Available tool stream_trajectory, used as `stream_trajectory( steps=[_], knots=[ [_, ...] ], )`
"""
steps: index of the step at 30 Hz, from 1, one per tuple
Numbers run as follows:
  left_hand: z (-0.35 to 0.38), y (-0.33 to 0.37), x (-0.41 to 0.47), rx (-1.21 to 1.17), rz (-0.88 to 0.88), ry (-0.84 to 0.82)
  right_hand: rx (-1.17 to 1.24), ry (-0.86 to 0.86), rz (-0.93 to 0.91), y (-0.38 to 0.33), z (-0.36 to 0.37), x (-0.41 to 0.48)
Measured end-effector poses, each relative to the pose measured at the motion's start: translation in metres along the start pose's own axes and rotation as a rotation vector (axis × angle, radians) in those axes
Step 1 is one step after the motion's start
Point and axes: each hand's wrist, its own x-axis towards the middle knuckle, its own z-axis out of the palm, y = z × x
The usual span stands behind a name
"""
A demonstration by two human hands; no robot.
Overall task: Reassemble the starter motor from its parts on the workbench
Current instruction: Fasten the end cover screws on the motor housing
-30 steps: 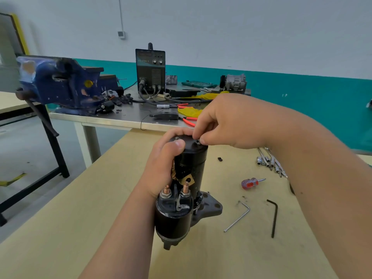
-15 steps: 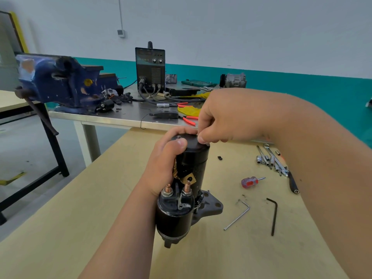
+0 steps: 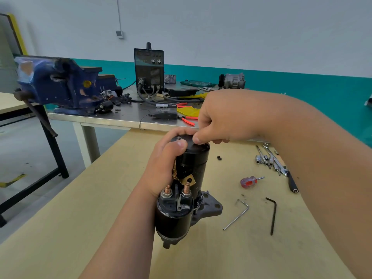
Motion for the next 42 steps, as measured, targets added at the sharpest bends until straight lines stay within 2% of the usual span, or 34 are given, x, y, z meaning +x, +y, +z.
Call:
stream_trajectory(
  steps=[7,12,17,22,28,33,37,42],
  knots=[
    [0.002,-0.002,0.0,-0.013,-0.017,0.032,-0.059,0.006,0.034,-0.004,0.01,0.002],
    [0.001,-0.002,0.0,-0.01,-0.016,0.021,-0.023,0.062,-0.03,-0.005,0.008,-0.003],
    [0.0,-0.003,0.001,-0.006,-0.007,-0.013,-0.007,0.0,-0.022,-0.003,0.002,-0.01],
    [0.003,-0.003,0.003,0.01,-0.03,0.004,-0.161,0.011,0.034,-0.006,0.006,-0.005],
    [0.004,-0.001,0.003,0.005,-0.027,0.012,0.002,-0.025,0.011,-0.004,0.003,-0.012],
    [0.008,-0.002,0.002,0.027,-0.016,-0.021,-0.208,0.033,0.03,-0.007,0.006,-0.006],
    [0.011,-0.001,0.004,0.102,-0.009,-0.031,-0.048,-0.061,0.03,-0.004,0.0,-0.014],
    [0.009,-0.003,0.007,0.107,-0.008,-0.029,-0.092,-0.066,0.047,0.001,0.003,-0.017]
  ],
)
